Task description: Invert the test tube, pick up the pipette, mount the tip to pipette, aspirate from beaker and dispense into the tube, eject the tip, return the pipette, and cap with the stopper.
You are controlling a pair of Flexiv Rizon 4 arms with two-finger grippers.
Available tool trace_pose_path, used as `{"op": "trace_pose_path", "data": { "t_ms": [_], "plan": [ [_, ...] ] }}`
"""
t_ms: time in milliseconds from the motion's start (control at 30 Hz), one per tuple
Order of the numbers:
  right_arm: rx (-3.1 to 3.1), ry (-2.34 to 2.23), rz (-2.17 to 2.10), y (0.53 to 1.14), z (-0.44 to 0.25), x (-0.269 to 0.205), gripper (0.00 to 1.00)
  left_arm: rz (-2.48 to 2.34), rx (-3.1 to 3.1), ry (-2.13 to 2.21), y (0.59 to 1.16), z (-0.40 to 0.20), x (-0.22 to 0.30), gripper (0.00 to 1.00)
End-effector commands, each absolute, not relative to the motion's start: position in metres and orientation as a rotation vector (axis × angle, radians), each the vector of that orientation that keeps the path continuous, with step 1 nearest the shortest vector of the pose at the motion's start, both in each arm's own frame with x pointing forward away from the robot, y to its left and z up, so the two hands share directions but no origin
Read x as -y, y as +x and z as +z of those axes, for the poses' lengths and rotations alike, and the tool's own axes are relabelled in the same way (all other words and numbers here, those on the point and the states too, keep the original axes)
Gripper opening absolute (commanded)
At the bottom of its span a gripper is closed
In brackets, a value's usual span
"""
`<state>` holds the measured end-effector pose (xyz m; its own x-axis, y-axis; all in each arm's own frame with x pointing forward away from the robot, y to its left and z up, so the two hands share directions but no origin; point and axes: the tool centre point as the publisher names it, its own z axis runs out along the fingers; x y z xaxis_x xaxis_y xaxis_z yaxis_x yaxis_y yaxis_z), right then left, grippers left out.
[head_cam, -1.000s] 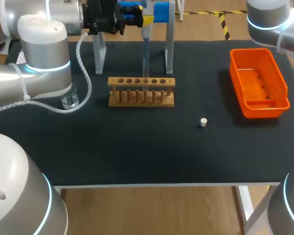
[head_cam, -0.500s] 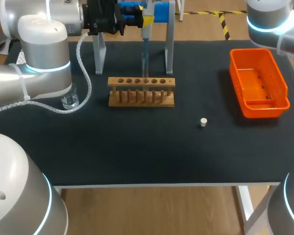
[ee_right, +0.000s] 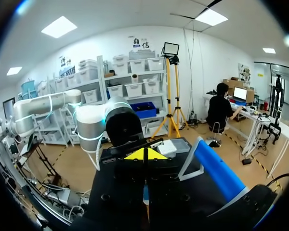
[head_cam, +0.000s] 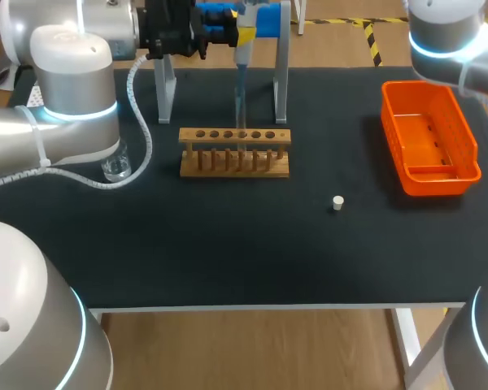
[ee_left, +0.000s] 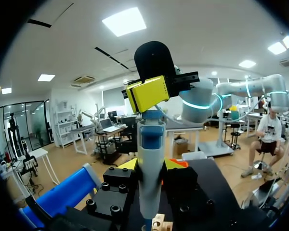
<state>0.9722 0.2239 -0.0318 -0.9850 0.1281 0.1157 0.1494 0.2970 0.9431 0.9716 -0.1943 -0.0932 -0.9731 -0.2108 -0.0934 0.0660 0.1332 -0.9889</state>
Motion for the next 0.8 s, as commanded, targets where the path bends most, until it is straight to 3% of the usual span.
{"op": "trace_pose_path", "data": {
  "t_ms": [33, 600, 633, 667, 700, 733, 800],
  "plan": [
    [2.508, -0.276, -1.84, 0.968, -0.042, -0.219, 0.0, -1.935, -2.19, -0.146, 0.974, -0.089, 0.194, 0.0],
    [2.469, -0.227, -1.976, 0.967, -0.013, -0.21, 0.0, -1.935, -2.19, -0.146, 0.974, -0.089, 0.194, 0.0],
    [2.468, -0.227, -1.988, 0.966, -0.009, -0.207, 0.27, -1.935, -2.19, -0.146, 0.974, -0.089, 0.194, 0.0],
    [2.467, -0.232, -1.998, 0.965, -0.007, -0.204, 0.46, -1.935, -2.19, -0.146, 0.974, -0.089, 0.194, 0.0],
    [2.467, -0.232, -2.005, 0.965, -0.006, -0.2, 0.91, -1.935, -2.19, -0.146, 0.974, -0.089, 0.194, 0.0],
    [2.467, -0.231, -2.011, 0.964, -0.005, -0.196, 1.0, -1.935, -2.19, -0.146, 0.974, -0.089, 0.194, 0.0],
    [2.462, -0.233, -2.026, 0.964, -0.004, -0.188, 1.0, -1.935, -2.19, -0.146, 0.974, -0.089, 0.194, 0.0]
  ]
}}
